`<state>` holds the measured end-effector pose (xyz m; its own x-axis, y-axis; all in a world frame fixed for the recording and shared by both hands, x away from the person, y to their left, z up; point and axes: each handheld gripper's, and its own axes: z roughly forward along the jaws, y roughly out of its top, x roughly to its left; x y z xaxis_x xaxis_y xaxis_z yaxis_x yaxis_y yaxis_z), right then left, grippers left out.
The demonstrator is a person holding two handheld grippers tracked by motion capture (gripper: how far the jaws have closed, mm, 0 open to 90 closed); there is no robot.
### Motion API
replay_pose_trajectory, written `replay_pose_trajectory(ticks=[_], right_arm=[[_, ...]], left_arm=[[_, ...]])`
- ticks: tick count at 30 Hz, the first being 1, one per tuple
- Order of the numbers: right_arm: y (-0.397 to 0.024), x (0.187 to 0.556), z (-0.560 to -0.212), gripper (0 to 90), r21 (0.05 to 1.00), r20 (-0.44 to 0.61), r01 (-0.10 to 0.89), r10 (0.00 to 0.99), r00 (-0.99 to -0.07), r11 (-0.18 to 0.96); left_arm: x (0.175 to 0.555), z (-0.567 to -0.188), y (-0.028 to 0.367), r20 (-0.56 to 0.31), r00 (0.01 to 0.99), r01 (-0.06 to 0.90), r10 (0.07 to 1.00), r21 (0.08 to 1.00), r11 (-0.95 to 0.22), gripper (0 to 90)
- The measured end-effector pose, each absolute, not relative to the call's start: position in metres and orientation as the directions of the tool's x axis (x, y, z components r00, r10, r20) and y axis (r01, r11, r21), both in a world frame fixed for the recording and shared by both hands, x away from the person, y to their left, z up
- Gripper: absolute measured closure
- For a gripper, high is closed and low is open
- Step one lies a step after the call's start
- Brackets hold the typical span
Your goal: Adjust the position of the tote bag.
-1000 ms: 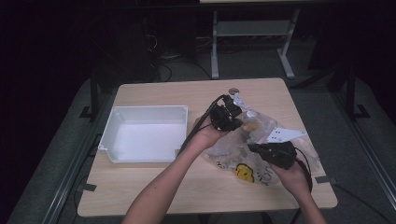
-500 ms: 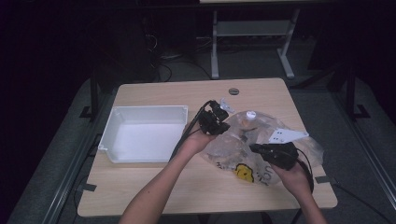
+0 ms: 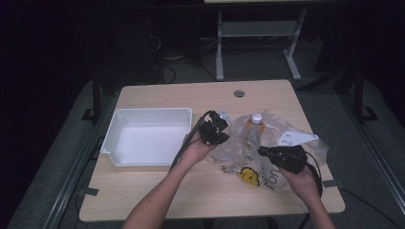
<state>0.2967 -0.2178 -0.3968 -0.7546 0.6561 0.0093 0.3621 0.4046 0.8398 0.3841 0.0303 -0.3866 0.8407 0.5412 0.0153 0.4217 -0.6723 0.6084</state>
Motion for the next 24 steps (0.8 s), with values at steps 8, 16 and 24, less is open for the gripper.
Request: replay_pose_trajectory(ticks=[8, 16, 24], right_arm=[[-0.213, 0.298, -0.4, 88.2, 0.826, 0.006, 0.368, 0.646, -0.763, 0.427], [-0.212, 0.299, -0.401, 78.6, 0.822, 0.016, 0.375, 0.64, -0.768, 0.429], [-0.209, 0.293, -0.388, 49.6, 0.867, 0.0, 0.312, 0.626, -0.78, 0.388]], left_arm=[[0.381, -0.399, 0.038, -0.006, 0.838, 0.443, 0.546, 0.593, -0.673, 89.8], [0.379, -0.405, 0.04, -0.016, 0.838, 0.447, 0.546, 0.594, -0.669, 89.8], [0.377, -0.405, 0.039, -0.017, 0.836, 0.448, 0.548, 0.596, -0.666, 89.8]])
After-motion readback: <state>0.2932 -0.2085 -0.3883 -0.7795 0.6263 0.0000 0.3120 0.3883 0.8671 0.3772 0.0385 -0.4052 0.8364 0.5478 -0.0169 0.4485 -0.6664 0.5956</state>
